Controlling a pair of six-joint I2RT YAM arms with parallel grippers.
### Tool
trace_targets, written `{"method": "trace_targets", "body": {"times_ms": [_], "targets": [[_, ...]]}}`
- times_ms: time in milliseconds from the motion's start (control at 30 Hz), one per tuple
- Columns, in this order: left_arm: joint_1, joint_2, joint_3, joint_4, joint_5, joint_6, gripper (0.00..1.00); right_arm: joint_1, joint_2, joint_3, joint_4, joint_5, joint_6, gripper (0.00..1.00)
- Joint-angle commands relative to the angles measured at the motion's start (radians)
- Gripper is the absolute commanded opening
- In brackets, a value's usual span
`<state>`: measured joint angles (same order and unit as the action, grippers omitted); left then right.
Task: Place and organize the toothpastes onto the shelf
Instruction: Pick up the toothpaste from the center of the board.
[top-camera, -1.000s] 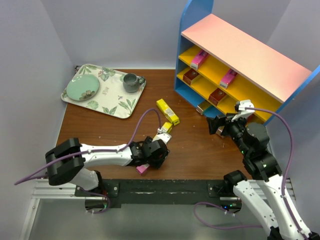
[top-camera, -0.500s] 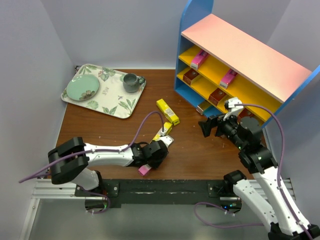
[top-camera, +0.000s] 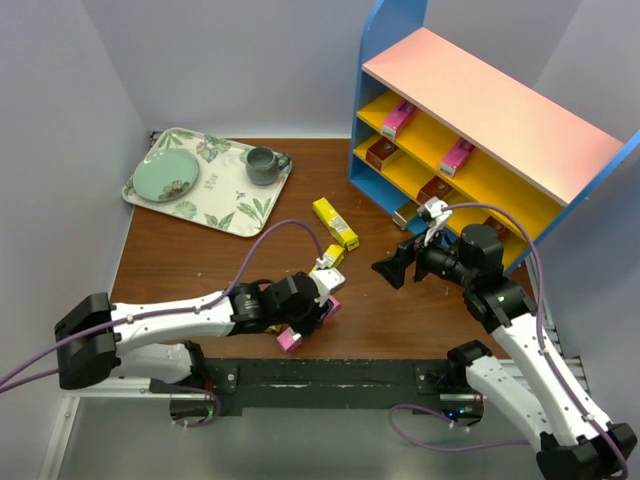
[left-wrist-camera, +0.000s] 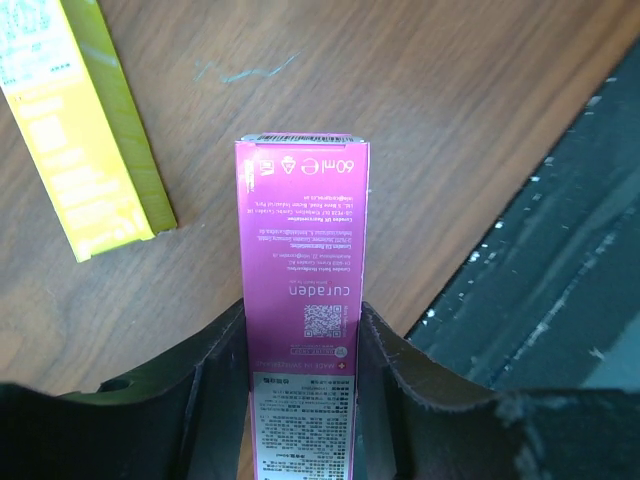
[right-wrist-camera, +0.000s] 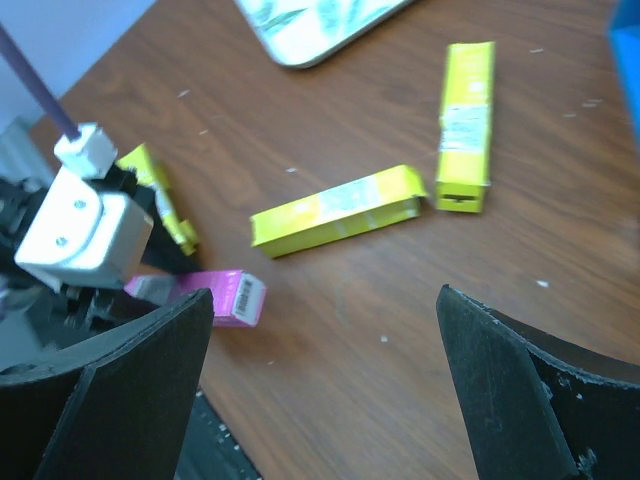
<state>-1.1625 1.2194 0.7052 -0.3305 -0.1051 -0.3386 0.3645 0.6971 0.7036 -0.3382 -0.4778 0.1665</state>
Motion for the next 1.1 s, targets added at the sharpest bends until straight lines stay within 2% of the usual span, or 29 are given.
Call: {"method": "trace_targets", "body": {"times_ms": [0, 200, 433, 600, 733, 1067], "targets": [[0.046, -0.076, 0.027, 0.010, 0.123, 0.078, 0.42, 0.001, 0.018, -0.032, 0.100, -0.218, 0.021, 0.98], [0.202, -0.124, 0.054, -0.034, 0.333, 0.128, 0.41, 0.048, 0.056, -0.032, 0.125, -0.277, 0.025, 0.98], [0.215, -0.092, 0.149, -0.123, 0.461, 0.271, 0.41, 0.287, 0.192, -0.029, 0.186, -0.173, -0.045, 0.98], [0.216, -0.060, 0.185, -0.166, 0.493, 0.334, 0.41, 0.362, 0.269, -0.021, 0.219, -0.165, -0.100, 0.98], [0.218, -0.055, 0.197, -0.166, 0.533, 0.392, 0.41, 0.381, 0.295, -0.033, 0.267, -0.188, -0.114, 0.98], [0.227, -0.087, 0.189, -0.131, 0.599, 0.408, 0.41, 0.393, 0.337, -0.081, 0.335, -0.231, -0.131, 0.87]]}}
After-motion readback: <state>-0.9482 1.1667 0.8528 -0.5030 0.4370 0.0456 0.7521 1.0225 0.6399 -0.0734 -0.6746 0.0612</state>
